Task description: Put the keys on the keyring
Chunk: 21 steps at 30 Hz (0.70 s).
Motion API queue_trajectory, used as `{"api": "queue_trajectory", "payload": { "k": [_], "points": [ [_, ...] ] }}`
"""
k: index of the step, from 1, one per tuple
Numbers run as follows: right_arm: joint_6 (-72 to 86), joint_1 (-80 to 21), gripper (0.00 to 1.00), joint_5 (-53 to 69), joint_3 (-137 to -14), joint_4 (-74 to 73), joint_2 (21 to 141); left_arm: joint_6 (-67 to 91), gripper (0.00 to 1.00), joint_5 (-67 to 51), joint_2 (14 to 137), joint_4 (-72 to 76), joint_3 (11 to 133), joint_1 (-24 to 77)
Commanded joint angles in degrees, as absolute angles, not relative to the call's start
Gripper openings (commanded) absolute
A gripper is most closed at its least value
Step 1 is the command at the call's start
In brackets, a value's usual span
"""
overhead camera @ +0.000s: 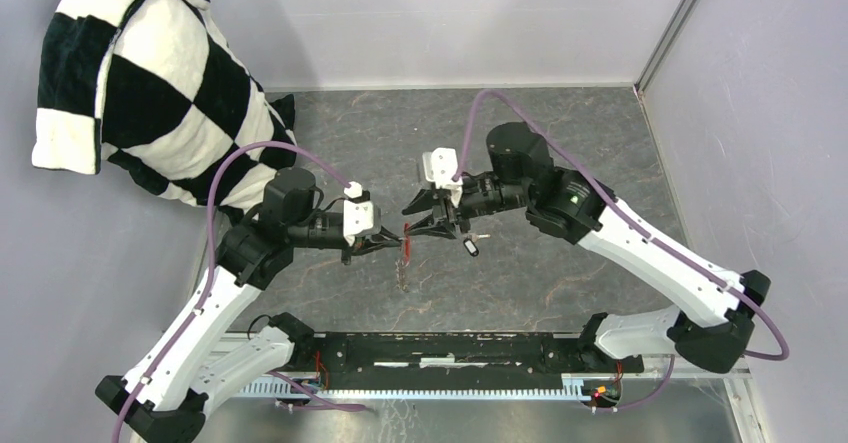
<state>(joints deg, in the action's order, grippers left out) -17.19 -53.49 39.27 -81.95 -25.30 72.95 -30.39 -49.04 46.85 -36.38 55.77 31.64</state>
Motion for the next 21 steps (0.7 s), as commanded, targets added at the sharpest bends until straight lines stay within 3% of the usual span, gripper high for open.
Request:
{"api": "queue_trajectory", "payload": {
  "k": [1, 9, 21],
  "points": [
    [-21.70, -54.24, 0.41, 41.34, -85.70, -34.57, 76.36, -36.40, 0.02, -49.83, 47.00, -37.35, 59.36, 31.64],
    [-22.34, -56.92, 0.34, 34.07, -89.34, -36.92, 80.01, -36.98, 0.02, -50.86, 47.03, -38.23, 59.76, 31.65],
    [-23.11, -57.47, 0.32, 31.08, -91.23, -37.69, 82.06, -37.56, 0.02, -52.90, 46.29, -38.68, 59.75, 31.64]
  ]
}}
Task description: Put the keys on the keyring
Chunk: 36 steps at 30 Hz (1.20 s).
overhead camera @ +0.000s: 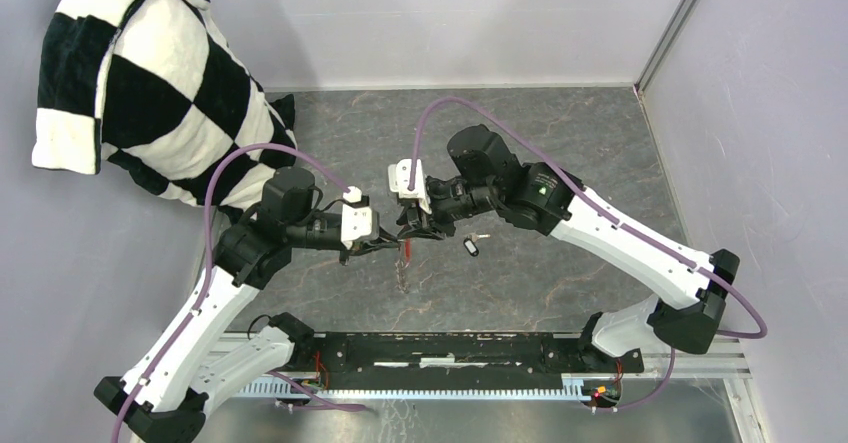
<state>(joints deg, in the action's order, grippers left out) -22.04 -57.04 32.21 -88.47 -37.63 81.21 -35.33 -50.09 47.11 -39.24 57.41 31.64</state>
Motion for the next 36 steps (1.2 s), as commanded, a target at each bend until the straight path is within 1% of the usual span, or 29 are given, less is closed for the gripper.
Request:
{"api": "queue_trajectory", "payload": {
  "k": [1, 6, 12, 15, 18, 20, 22, 26, 31, 36],
  "points": [
    [-23.12, -57.54, 0.32, 31.45, -91.36, -37.75, 82.25, -37.70, 0.02, -52.91, 46.18, -38.60, 59.69, 31.64],
    [-22.94, -57.74, 0.31, 33.66, -91.02, -37.79, 82.78, -38.06, 0.02, -52.82, 46.10, -38.74, 59.66, 31.65],
    [-22.42, -57.78, 0.28, 34.80, -90.25, -37.59, 82.95, -38.32, 0.02, -52.71, 46.08, -38.69, 59.85, 31.64],
    [-22.46, -57.72, 0.30, 34.99, -90.46, -37.81, 82.47, -38.32, 0.02, -52.41, 45.98, -38.67, 59.69, 31.64],
    [-21.90, -57.72, 0.34, 29.83, -91.07, -38.03, 81.33, -38.35, 0.02, -52.43, 45.71, -38.69, 59.47, 31.64],
    [-21.66, -57.52, 0.35, 27.37, -91.40, -37.26, 80.34, -38.41, 0.02, -52.51, 45.51, -38.67, 59.21, 31.64],
    [-20.86, -57.23, 0.36, 26.70, -91.41, -36.12, 79.24, -38.50, 0.02, -52.64, 45.49, -38.74, 59.07, 31.64],
    [-20.24, -56.89, 0.37, 29.16, -91.06, -35.63, 77.99, -38.49, 0.02, -52.65, 45.37, -38.73, 59.24, 31.64],
    [-17.45, -56.73, 0.37, 37.59, -86.71, -30.83, 76.24, -38.50, 0.02, -52.56, 45.27, -38.69, 59.28, 31.67],
    [-16.82, -56.74, 0.36, 39.24, -85.68, -30.87, 77.75, -38.67, 0.02, -52.79, 45.40, -38.74, 59.67, 31.68]
  ]
}}
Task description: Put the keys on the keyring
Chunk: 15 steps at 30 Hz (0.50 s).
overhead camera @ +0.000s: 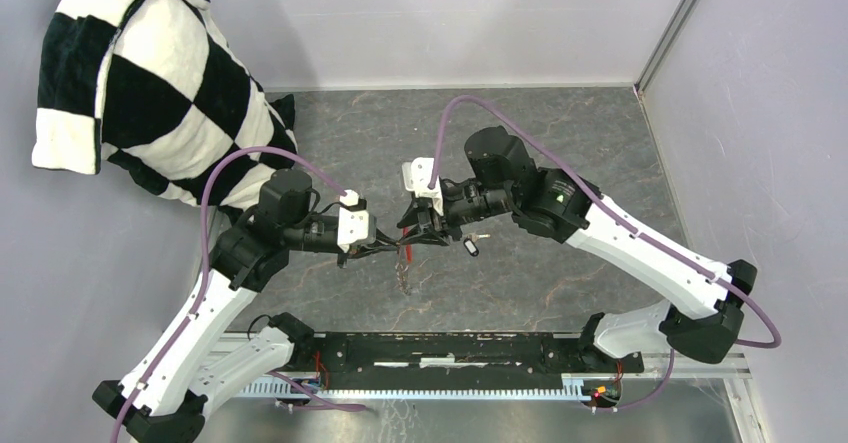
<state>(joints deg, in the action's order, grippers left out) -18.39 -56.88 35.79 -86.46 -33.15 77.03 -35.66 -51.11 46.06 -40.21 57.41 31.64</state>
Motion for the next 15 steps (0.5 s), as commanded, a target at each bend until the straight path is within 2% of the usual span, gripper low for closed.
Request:
{"api": "queue_trajectory", "payload": {
  "k": [1, 15],
  "points": [
    [-17.00, -56.77, 0.36, 39.45, -85.69, -31.12, 78.03, -38.67, 0.02, -52.81, 45.40, -38.78, 59.74, 31.65],
    [-19.46, -56.77, 0.32, 38.14, -86.48, -33.61, 80.85, -38.67, 0.02, -53.60, 45.22, -38.76, 59.85, 31.64]
  ]
}}
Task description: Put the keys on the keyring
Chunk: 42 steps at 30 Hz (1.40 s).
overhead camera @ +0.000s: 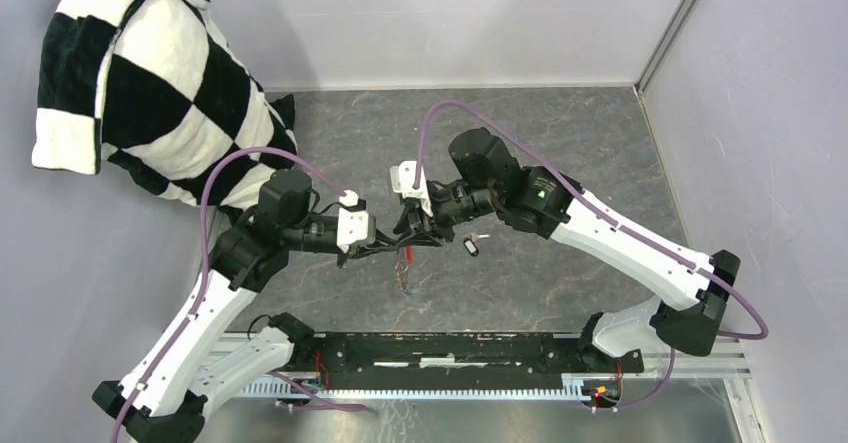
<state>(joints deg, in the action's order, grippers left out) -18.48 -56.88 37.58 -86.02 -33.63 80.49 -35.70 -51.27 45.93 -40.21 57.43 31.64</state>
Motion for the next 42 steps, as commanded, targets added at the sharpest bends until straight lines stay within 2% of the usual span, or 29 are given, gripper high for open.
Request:
{"api": "queue_trajectory", "payload": {
  "k": [1, 14, 19, 22, 23, 24, 25, 28, 34, 42],
  "points": [
    [-19.59, -56.79, 0.31, 38.14, -86.48, -33.63, 80.91, -38.59, 0.02, -53.61, 45.18, -38.76, 59.93, 31.64],
    [-20.21, -56.78, 0.20, 39.64, -86.39, -34.49, 82.06, -38.79, 0.02, -53.59, 45.20, -38.77, 59.94, 31.67],
    [-20.17, -56.78, 0.03, 39.36, -86.96, -34.83, 82.60, -38.94, 0.02, -53.61, 45.21, -38.80, 60.11, 31.71],
    [-19.92, -56.77, 0.00, 37.85, -86.95, -34.35, 82.34, -38.74, 0.02, -53.61, 45.19, -38.80, 60.20, 31.65],
    [-19.59, -56.84, 0.00, 37.33, -86.57, -33.62, 81.83, -38.56, 0.06, -53.61, 45.10, -38.81, 60.20, 31.66],
    [-18.95, -56.73, 0.00, 37.03, -85.92, -32.62, 81.27, -38.26, 0.18, -53.61, 45.10, -38.77, 60.13, 31.64],
    [-18.23, -56.67, 0.00, 36.75, -84.99, -30.87, 80.38, -38.05, 0.28, -53.59, 44.96, -38.77, 60.07, 31.70],
    [-14.02, -56.05, 0.00, 37.88, -79.28, -22.08, 76.79, -38.00, 0.36, -53.11, 44.53, -38.75, 59.88, 31.71],
    [-0.36, -54.53, 0.00, 39.99, -62.65, 8.30, 66.10, -38.02, 0.39, -50.81, 43.99, -38.72, 59.94, 31.64],
    [11.33, -54.50, 0.00, 39.55, -49.82, 33.16, 61.94, -35.79, 0.41, -50.29, 44.36, -37.04, 59.63, 31.64]
  ]
}}
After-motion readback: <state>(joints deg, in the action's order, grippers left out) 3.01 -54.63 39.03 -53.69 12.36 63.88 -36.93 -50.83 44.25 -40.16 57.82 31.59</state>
